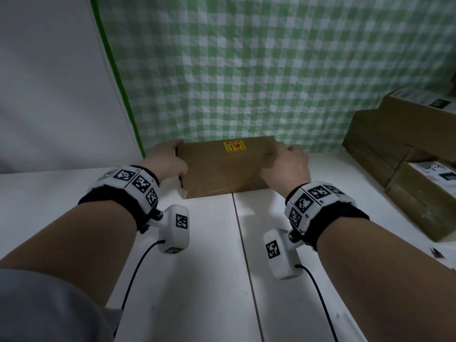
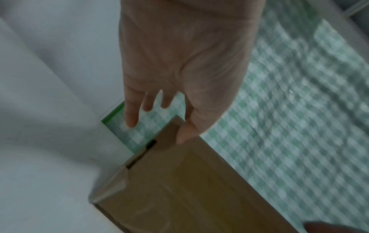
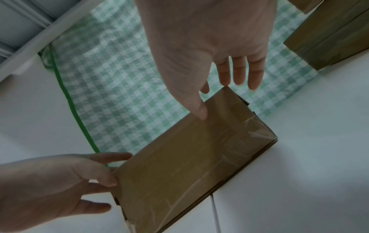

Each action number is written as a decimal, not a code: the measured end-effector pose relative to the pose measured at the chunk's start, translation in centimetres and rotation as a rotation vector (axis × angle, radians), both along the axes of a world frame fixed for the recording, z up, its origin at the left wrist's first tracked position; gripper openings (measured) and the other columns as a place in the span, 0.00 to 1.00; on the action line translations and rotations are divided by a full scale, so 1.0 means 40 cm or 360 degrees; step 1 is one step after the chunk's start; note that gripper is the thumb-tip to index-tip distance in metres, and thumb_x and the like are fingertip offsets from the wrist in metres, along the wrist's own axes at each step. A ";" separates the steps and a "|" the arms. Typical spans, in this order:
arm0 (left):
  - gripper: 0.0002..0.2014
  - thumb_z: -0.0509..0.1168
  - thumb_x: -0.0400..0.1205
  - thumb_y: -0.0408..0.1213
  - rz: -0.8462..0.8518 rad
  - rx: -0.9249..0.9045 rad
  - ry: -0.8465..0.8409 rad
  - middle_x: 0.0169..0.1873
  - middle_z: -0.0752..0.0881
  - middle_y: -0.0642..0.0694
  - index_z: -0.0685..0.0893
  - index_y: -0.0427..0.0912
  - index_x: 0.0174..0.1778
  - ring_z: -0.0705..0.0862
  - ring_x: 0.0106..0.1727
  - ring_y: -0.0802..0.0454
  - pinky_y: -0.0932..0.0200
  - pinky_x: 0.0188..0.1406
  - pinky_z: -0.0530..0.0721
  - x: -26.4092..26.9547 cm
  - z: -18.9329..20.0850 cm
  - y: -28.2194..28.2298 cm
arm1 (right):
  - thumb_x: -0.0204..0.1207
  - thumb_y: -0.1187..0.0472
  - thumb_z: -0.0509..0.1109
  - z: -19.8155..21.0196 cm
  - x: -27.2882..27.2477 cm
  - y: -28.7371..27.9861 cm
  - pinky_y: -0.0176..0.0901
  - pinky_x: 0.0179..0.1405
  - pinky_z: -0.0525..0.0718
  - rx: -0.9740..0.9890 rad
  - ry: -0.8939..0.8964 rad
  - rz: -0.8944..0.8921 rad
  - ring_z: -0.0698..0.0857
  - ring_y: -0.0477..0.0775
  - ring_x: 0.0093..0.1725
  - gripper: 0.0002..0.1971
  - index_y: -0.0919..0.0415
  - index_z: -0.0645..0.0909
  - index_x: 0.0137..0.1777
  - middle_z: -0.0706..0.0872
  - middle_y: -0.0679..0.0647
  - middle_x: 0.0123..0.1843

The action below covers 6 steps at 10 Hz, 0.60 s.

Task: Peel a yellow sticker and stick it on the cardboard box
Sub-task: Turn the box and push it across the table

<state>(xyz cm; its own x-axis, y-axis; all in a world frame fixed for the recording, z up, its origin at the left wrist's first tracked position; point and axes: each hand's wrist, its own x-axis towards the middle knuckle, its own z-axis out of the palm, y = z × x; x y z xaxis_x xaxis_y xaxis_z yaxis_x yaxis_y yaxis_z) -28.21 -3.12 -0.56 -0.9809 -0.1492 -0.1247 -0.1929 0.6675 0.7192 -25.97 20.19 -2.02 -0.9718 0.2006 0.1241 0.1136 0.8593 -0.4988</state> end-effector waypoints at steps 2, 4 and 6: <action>0.30 0.60 0.73 0.25 -0.0007 -0.0322 0.0144 0.70 0.77 0.39 0.73 0.46 0.74 0.78 0.66 0.40 0.47 0.63 0.81 -0.014 -0.015 0.022 | 0.71 0.62 0.66 -0.006 0.007 -0.012 0.51 0.64 0.71 -0.0075 -0.0160 0.0008 0.69 0.69 0.69 0.32 0.55 0.64 0.76 0.68 0.66 0.71; 0.32 0.58 0.77 0.27 -0.0049 -0.0319 0.0048 0.74 0.71 0.35 0.64 0.44 0.79 0.75 0.68 0.38 0.48 0.65 0.80 0.004 -0.014 0.022 | 0.73 0.61 0.66 0.011 0.026 -0.009 0.53 0.67 0.71 -0.0116 -0.0268 0.0046 0.66 0.68 0.73 0.36 0.51 0.58 0.81 0.64 0.64 0.75; 0.27 0.55 0.79 0.24 0.0014 -0.0173 0.0132 0.74 0.71 0.37 0.69 0.41 0.77 0.74 0.70 0.39 0.52 0.67 0.77 0.079 0.048 0.022 | 0.72 0.62 0.67 0.045 0.077 -0.019 0.51 0.59 0.81 -0.0164 -0.0254 0.0124 0.77 0.62 0.62 0.26 0.61 0.71 0.72 0.74 0.63 0.68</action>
